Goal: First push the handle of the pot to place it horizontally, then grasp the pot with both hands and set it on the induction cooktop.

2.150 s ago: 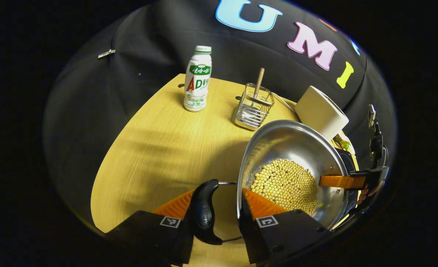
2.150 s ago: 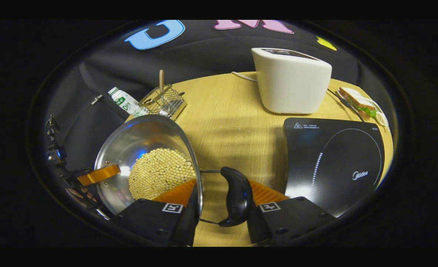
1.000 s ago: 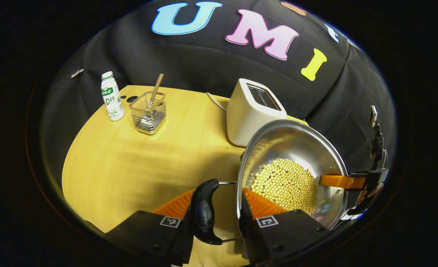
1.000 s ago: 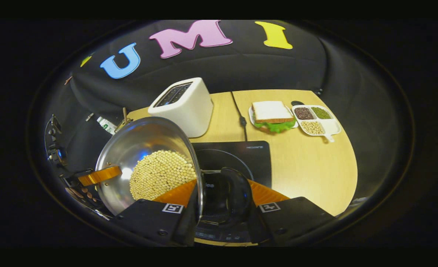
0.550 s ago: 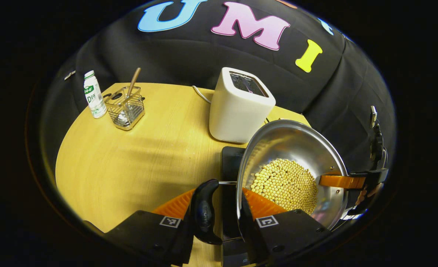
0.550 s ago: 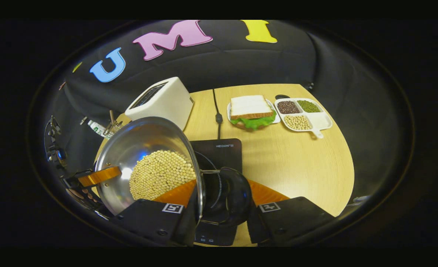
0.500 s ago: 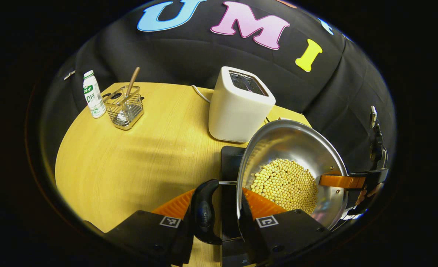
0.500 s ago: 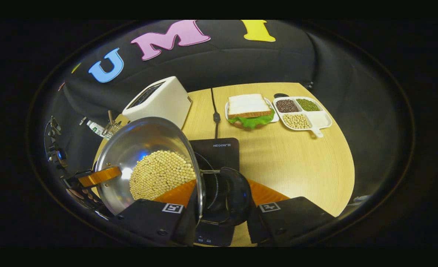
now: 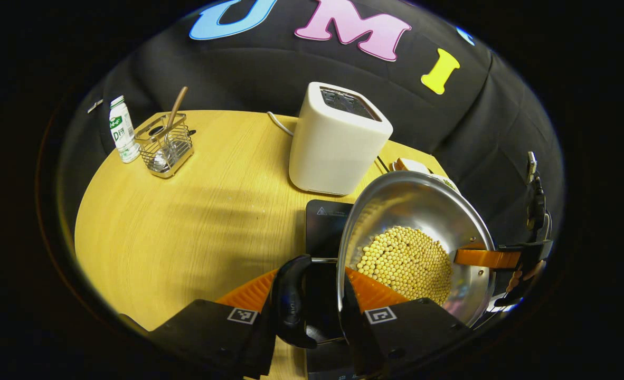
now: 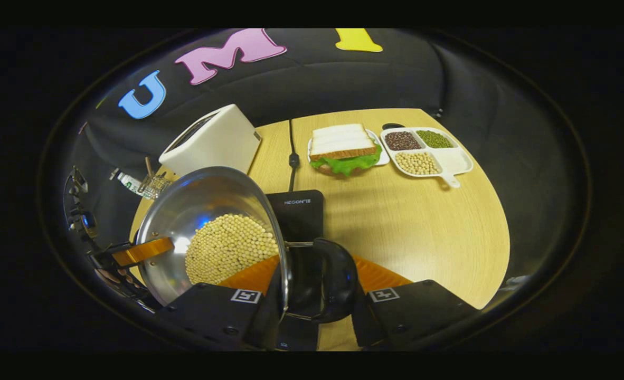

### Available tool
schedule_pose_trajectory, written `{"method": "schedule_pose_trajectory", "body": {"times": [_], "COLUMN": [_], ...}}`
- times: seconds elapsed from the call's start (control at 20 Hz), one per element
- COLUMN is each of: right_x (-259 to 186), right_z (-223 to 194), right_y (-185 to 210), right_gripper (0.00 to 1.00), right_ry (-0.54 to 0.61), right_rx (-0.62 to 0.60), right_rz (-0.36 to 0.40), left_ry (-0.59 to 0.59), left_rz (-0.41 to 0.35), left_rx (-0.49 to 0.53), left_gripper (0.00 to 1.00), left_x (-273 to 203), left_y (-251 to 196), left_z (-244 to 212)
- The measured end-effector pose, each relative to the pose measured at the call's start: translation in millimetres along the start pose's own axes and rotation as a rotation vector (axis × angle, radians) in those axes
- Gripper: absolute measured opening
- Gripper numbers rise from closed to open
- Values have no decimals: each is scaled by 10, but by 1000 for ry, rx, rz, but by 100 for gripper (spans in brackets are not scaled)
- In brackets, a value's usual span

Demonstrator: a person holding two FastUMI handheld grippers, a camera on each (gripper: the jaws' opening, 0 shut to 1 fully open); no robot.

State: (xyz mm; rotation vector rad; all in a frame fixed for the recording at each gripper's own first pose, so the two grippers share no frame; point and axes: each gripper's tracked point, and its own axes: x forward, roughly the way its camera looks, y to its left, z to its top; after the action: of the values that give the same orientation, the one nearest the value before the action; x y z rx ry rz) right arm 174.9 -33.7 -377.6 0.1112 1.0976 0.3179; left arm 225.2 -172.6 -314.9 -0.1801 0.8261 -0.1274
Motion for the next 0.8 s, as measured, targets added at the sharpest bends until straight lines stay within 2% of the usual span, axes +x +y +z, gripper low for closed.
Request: {"method": "schedule_pose_trajectory", "body": {"times": [0.2,0.25,0.4,0.45,0.8], "right_x": [36,34,33,34,22], "right_z": [25,33,41,45,58], "right_y": [-2,-3,0,2,-2], "right_gripper": [55,59,55,59,60], "right_ry": [-8,-10,-12,-16,-27], "right_rx": [7,7,6,7,10], "right_rz": [13,17,22,24,31], "left_ry": [1,2,1,2,6], "left_rz": [7,9,10,10,22], "left_rx": [2,5,1,1,-12], "left_gripper": [60,60,61,61,62], "left_x": [-22,-18,-23,-26,-23], "left_y": [2,2,-2,1,3], "left_z": [16,21,20,26,26]}}
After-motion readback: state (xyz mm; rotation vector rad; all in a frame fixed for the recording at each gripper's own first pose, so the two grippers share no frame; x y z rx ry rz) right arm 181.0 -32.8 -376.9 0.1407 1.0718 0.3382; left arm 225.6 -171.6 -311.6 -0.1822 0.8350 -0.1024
